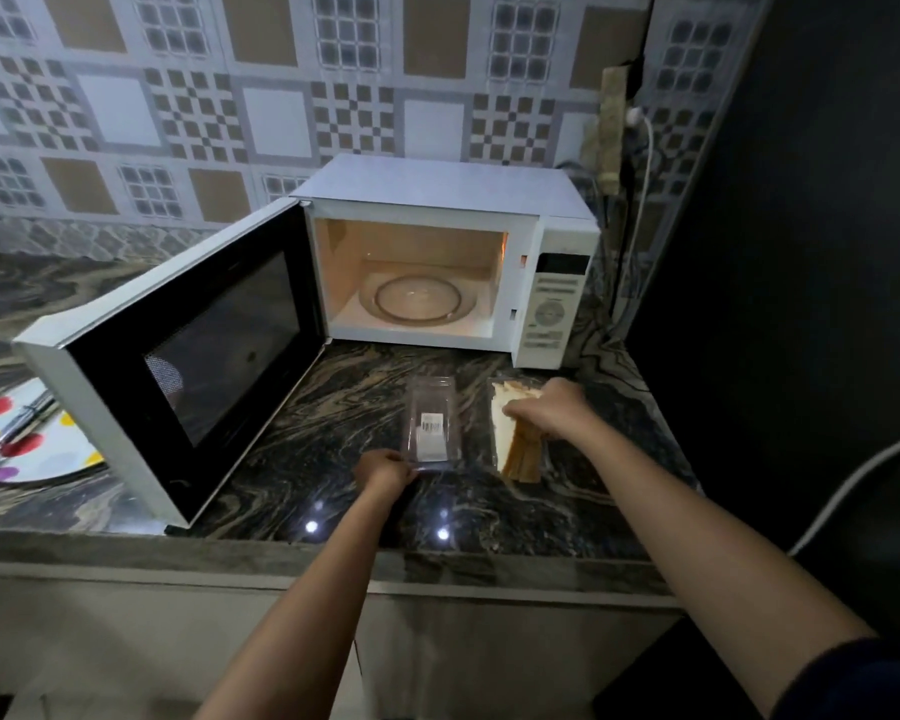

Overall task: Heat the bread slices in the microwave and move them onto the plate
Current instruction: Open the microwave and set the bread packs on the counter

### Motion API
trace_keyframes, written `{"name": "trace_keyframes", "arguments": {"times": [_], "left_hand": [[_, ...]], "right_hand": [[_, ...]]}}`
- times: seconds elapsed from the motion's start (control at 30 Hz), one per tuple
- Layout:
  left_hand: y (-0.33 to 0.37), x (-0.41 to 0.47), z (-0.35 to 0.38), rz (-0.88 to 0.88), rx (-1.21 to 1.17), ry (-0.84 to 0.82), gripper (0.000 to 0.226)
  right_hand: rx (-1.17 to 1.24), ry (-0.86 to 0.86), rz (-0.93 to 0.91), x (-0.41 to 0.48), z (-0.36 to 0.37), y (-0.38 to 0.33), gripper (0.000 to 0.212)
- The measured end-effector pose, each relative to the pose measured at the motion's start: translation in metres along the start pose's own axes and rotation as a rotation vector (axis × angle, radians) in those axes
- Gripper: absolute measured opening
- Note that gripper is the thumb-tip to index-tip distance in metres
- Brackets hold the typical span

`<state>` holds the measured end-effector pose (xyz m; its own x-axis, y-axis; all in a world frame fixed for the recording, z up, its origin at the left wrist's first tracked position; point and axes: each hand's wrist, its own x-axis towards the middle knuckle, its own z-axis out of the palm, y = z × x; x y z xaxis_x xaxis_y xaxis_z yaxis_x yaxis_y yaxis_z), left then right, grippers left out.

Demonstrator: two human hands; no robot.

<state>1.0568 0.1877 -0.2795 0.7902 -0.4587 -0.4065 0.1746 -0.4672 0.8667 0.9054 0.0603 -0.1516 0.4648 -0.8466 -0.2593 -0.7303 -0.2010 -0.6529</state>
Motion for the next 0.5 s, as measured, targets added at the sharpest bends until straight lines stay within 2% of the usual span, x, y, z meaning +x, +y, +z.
{"name": "trace_keyframes", "arguments": {"times": [0.1,0.3,0.37,0.5], "left_hand": [[-0.001,0.001,0.002,-0.007,0.020,-0.008,0.024],[0.006,-0.004,0.006,0.021,0.205,0.131,0.027],[0.007,0.001,0.003,0.083,0.260,0.144,0.027],[0.003,0.025,-0.010,0.322,0.497,0.168,0.027]], "right_hand": [[0.012,0.037,-0.013,0.006,-0.009,-0.001,0.060],[0.059,0.113,-0.047,0.031,-0.017,-0.021,0.059],[0.085,0.121,-0.049,0.043,-0.018,-0.032,0.061],[0.105,0.189,-0.063,0.072,-0.015,-0.056,0.077]]}}
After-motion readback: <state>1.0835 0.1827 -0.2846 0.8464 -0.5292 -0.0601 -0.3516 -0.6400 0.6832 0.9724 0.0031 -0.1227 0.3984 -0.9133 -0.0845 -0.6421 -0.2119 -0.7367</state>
